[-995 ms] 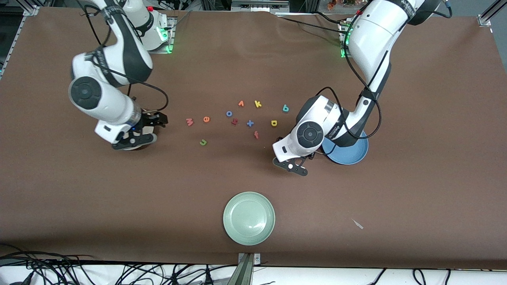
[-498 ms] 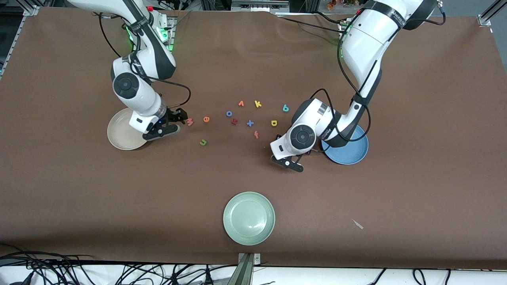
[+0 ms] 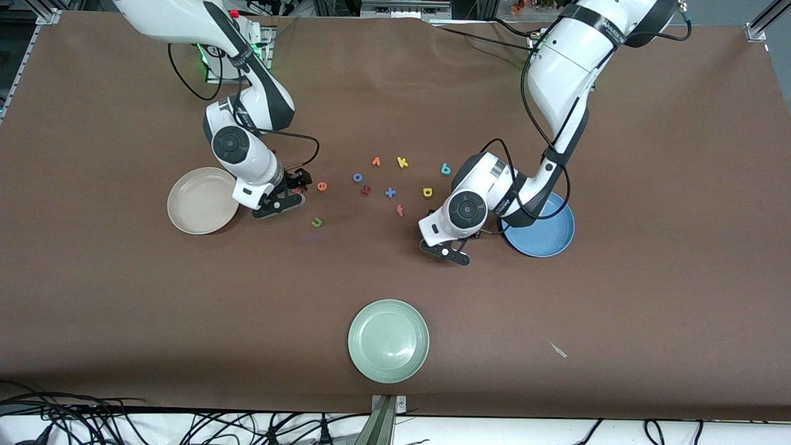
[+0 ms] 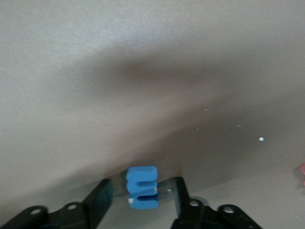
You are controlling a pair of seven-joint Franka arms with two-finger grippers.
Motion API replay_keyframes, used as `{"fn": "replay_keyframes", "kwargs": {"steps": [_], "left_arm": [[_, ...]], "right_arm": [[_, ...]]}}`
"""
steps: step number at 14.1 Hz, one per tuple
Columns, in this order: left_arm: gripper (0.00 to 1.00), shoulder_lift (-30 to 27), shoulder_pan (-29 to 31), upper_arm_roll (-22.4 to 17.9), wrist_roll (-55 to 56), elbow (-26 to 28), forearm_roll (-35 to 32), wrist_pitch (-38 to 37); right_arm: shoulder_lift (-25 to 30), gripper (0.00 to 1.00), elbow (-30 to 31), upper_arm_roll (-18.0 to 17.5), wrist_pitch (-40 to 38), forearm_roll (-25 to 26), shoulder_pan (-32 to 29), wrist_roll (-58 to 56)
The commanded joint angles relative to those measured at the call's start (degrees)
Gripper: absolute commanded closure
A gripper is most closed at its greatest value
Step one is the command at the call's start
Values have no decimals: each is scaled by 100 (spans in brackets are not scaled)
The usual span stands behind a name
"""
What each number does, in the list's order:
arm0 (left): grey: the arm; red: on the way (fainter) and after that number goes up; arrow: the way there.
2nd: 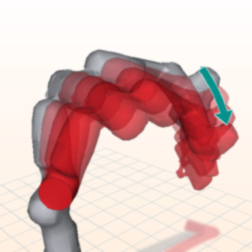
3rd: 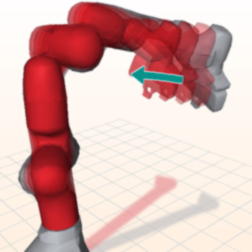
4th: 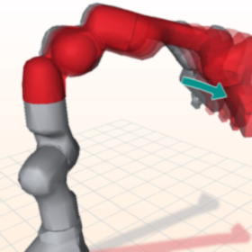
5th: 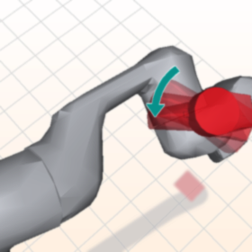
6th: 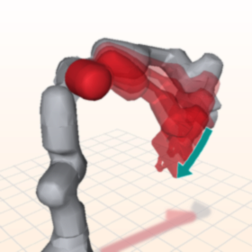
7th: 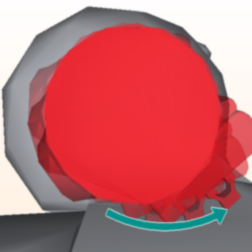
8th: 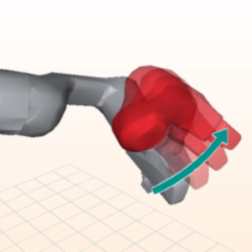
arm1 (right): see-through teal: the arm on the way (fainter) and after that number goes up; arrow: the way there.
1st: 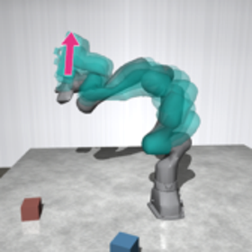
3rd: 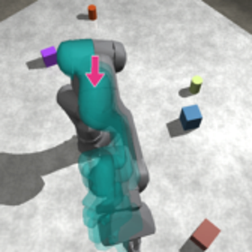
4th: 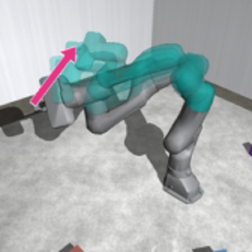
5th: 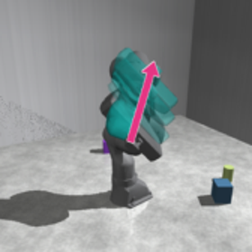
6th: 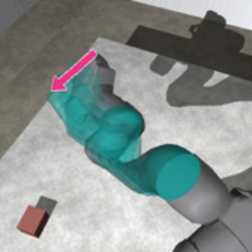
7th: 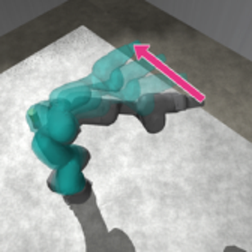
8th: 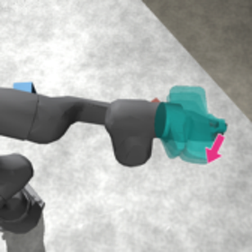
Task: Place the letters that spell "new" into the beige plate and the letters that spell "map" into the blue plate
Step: 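Drop the blue E in the blue plate while the right gripper grasps the w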
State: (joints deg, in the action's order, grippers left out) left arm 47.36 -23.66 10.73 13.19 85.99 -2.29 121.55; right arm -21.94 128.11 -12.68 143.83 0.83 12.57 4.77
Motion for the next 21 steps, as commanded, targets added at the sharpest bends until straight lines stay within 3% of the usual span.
{"fn": "replay_keyframes", "kwargs": {"steps": [1,4,9,13,19,20,21], "left_arm": [[92,1,-34,-27,88,76,-166,71],[96,-139,28,-44,70,-29,-158,-104],[95,-569,536,-168,-587,-381,-166,-1176],[93,-798,827,-168,-809,-39,-973,-1581],[87,-825,1171,-132,-809,497,-1037,-1512],[84,-816,1188,-132,-809,516,-1036,-1511],[75,-816,1197,-132,-817,516,-1036,-1511]], "right_arm": [[-55,4,-23,3,40,75,79,68],[-214,12,-40,2,39,364,87,77],[-249,22,-40,2,-5,365,105,68],[-319,40,-49,2,-5,409,114,59],[-328,64,-58,2,4,488,105,59],[-354,66,-66,2,4,488,105,59],[-354,69,-75,2,4,488,105,68]]}}
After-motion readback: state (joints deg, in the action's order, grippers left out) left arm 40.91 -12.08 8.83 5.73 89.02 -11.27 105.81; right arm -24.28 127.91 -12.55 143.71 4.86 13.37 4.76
